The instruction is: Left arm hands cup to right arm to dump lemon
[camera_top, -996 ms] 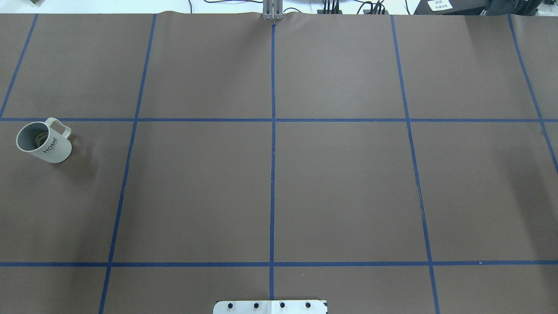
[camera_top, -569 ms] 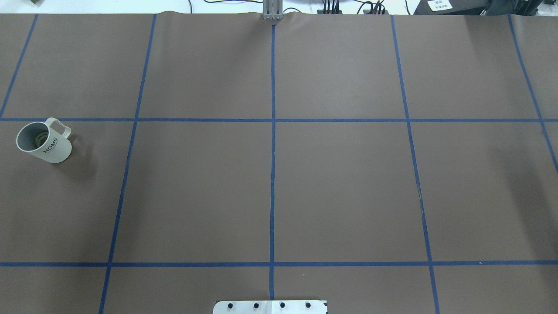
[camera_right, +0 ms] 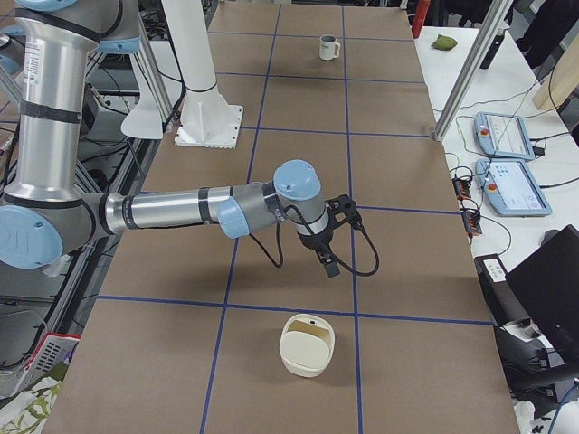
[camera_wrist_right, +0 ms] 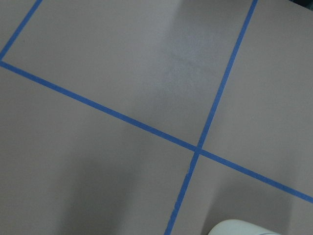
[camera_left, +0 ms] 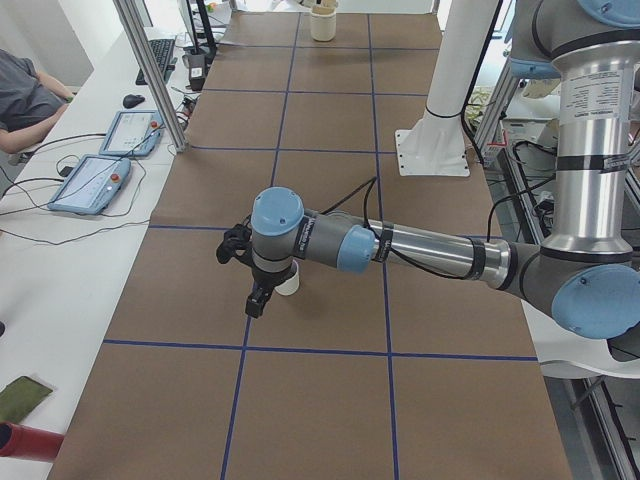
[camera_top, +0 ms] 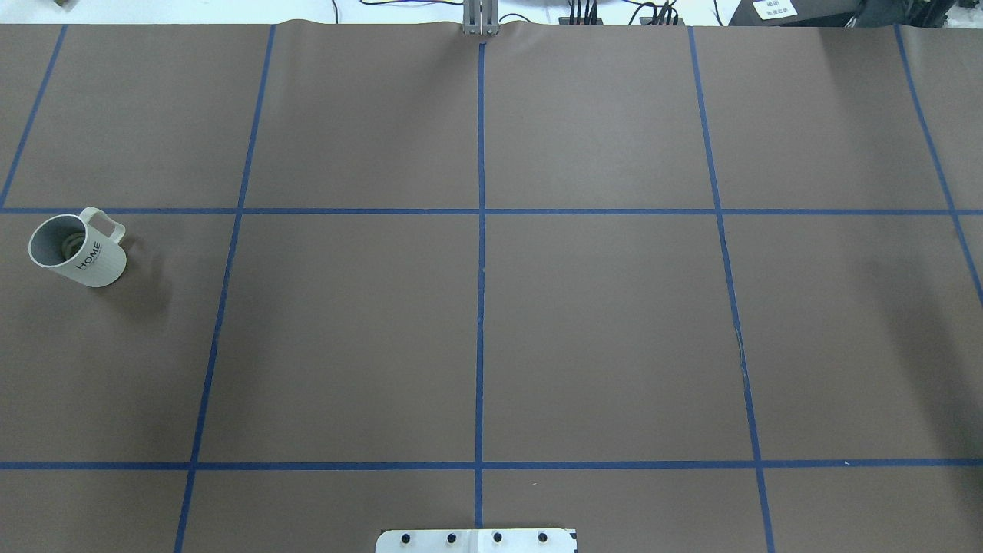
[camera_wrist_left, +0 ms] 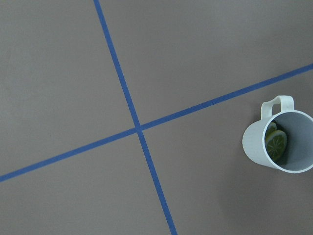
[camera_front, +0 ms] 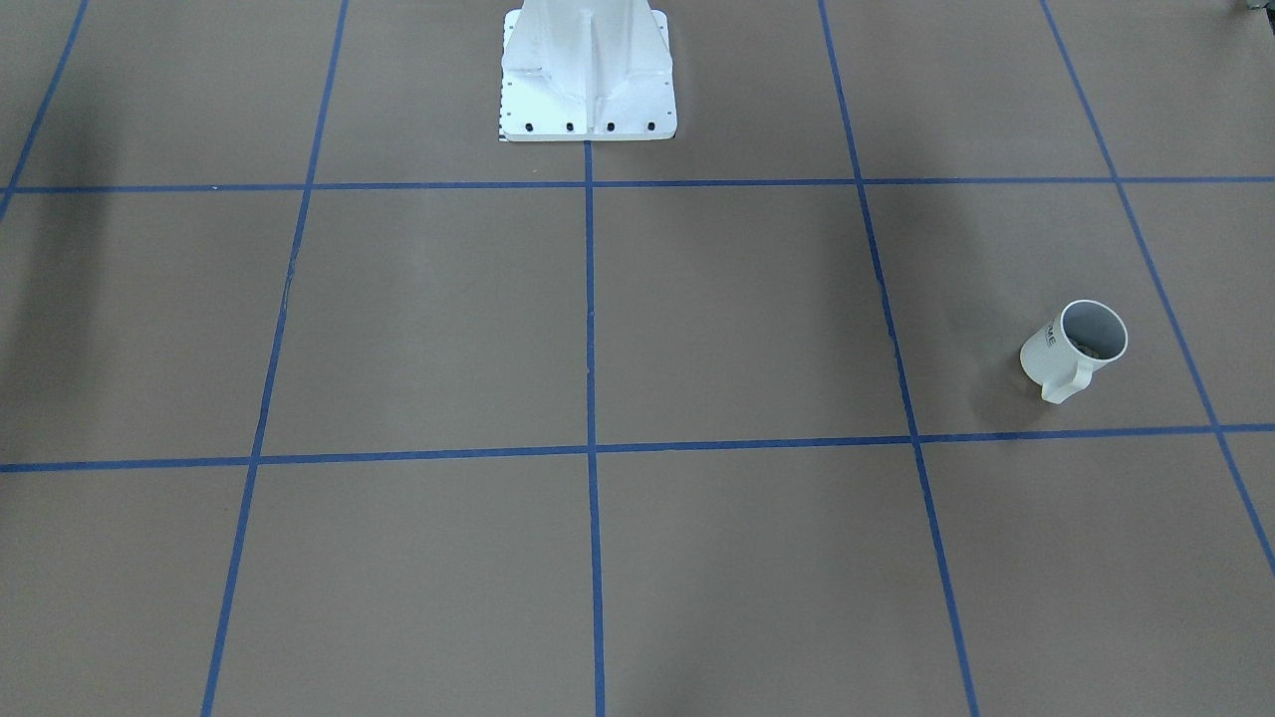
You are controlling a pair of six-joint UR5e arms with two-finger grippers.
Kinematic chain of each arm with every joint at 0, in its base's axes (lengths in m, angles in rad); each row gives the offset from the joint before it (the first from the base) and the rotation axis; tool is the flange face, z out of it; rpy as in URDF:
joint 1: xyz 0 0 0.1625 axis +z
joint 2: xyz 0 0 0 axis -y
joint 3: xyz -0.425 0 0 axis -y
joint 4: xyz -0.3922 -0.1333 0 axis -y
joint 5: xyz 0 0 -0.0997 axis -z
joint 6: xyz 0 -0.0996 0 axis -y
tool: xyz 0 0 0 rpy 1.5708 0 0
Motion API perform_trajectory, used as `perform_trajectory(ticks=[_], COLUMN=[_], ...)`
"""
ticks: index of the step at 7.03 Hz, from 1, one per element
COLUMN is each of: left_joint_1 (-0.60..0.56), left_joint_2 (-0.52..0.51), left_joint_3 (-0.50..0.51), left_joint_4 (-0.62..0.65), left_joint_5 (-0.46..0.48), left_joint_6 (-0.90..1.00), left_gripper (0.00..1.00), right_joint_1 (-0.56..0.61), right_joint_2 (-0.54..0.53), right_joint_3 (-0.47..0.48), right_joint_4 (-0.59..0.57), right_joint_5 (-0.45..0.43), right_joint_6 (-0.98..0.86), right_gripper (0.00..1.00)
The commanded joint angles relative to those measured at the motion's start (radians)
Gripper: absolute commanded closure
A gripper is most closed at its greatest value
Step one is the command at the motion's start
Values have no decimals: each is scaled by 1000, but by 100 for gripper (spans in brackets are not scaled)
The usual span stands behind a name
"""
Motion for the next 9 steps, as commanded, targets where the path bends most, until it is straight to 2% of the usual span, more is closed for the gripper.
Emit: perform_trajectory(ticks=[1,3,5,6,8,9], left_joint_1=[0,12,133,185,263,314], left_joint_2=[-22,-25,-25,-24,-16,-15], left_joint_3=[10,-10,-4,0,26,61], left_joint_4=[-13,-87,-137,-160,-287,-359], left_joint_5=[-11,-11,-8,1,17,96], left_joint_6=[1,-34,-225,-353,-586,-658], left_gripper=[0,0,0,0,0,0], right_joint_1=[0,-8,-31,-101,-242,-284], right_joint_2=[-8,26,68,70,76,76], right_joint_3=[-32,-32,-13,21,87,109], right_joint_4=[109,157,163,162,162,160], right_joint_5=[33,105,180,154,26,-10], right_joint_6=[44,154,254,361,520,564], right_gripper=[0,0,1,1,1,1])
